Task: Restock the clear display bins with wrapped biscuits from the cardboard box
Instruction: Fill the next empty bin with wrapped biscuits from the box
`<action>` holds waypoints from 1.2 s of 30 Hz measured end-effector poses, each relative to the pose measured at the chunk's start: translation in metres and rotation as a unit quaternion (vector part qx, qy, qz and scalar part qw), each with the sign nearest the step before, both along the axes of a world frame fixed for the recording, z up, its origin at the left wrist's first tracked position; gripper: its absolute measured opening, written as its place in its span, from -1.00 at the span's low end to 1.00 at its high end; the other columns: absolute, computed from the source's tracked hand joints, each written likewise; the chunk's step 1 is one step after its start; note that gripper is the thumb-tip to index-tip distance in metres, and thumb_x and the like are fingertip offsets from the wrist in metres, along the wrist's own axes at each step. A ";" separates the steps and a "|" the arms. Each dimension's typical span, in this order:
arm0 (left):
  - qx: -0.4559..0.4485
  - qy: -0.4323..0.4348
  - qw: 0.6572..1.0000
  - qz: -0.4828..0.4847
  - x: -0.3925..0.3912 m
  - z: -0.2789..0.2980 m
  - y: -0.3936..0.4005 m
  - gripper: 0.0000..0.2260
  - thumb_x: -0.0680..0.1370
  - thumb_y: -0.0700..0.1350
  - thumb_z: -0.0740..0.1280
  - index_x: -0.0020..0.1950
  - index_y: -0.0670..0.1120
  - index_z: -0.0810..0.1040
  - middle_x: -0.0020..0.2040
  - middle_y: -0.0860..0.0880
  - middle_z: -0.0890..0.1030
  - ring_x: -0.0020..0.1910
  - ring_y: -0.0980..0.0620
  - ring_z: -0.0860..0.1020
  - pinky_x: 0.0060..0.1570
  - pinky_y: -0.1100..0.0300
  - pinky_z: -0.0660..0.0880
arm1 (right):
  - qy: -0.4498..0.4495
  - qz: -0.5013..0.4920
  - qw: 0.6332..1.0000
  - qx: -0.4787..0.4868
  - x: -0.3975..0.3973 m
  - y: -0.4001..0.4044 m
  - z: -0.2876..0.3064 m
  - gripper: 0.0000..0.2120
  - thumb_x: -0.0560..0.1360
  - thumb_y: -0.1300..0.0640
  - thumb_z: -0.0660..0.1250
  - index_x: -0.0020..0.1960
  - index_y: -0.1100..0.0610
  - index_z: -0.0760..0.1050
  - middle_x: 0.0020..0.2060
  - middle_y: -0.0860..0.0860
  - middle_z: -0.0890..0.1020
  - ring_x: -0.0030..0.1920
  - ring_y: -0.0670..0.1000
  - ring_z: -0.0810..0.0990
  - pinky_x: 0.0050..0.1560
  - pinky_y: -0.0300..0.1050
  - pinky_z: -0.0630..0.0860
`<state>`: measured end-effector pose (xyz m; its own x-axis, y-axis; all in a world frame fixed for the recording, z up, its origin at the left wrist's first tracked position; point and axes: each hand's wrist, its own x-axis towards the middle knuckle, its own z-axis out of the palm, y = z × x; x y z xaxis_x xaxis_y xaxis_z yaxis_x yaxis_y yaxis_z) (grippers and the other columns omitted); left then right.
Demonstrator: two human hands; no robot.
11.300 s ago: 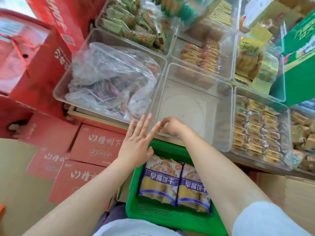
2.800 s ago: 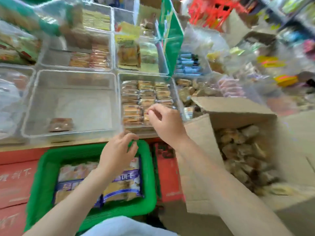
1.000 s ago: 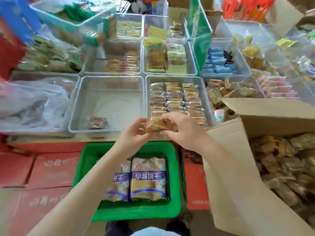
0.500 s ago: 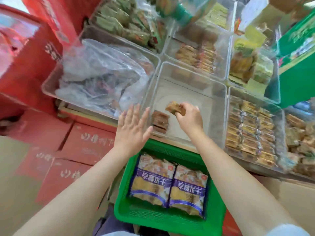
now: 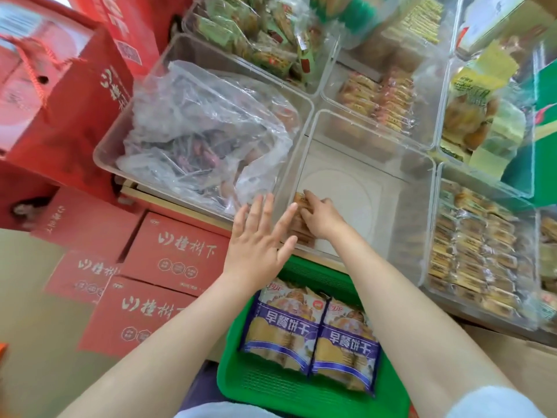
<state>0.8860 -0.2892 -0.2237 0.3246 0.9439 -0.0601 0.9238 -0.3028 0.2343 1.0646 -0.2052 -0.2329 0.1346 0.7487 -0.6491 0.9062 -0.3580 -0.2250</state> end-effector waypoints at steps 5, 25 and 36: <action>-0.018 0.002 1.000 0.004 -0.002 0.002 0.000 -0.44 0.67 0.23 -0.11 0.66 0.13 -0.04 0.62 -0.19 0.14 0.60 -0.17 0.06 0.54 -0.08 -0.20 | 0.016 0.007 1.000 -0.018 0.002 -0.002 0.007 -0.40 0.67 -0.03 0.13 0.63 -0.19 -0.06 0.54 0.20 0.16 0.44 0.30 0.34 0.42 0.12 0.33; -0.168 -0.260 0.919 -0.246 0.340 0.184 -0.168 -0.82 0.62 -0.02 0.28 0.10 0.03 0.66 -0.02 0.12 0.66 -0.06 0.05 0.61 -0.02 0.08 0.57 | 0.071 -0.280 0.803 0.522 0.313 -0.311 0.229 -0.82 0.57 0.21 0.25 -0.03 0.05 0.62 -0.35 -0.11 0.60 -0.33 -0.10 0.55 -0.26 -0.15 0.50; -0.025 -0.224 0.937 -0.267 0.546 0.165 -0.311 -0.81 0.59 0.02 0.28 0.11 0.06 0.66 -0.10 0.12 0.69 -0.11 0.11 0.63 0.09 0.07 0.47 | -0.024 -0.365 0.886 0.283 0.567 -0.448 0.152 -0.78 0.61 0.16 0.23 0.19 0.14 0.57 0.15 0.08 0.58 0.15 0.10 0.56 0.13 -0.08 0.49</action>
<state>1.4316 -0.6005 -0.0583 0.7528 0.6397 0.1554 0.4500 -0.6723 0.5878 1.6316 -0.6535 -0.0810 0.7351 0.6543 -0.1774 0.4921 -0.6950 -0.5242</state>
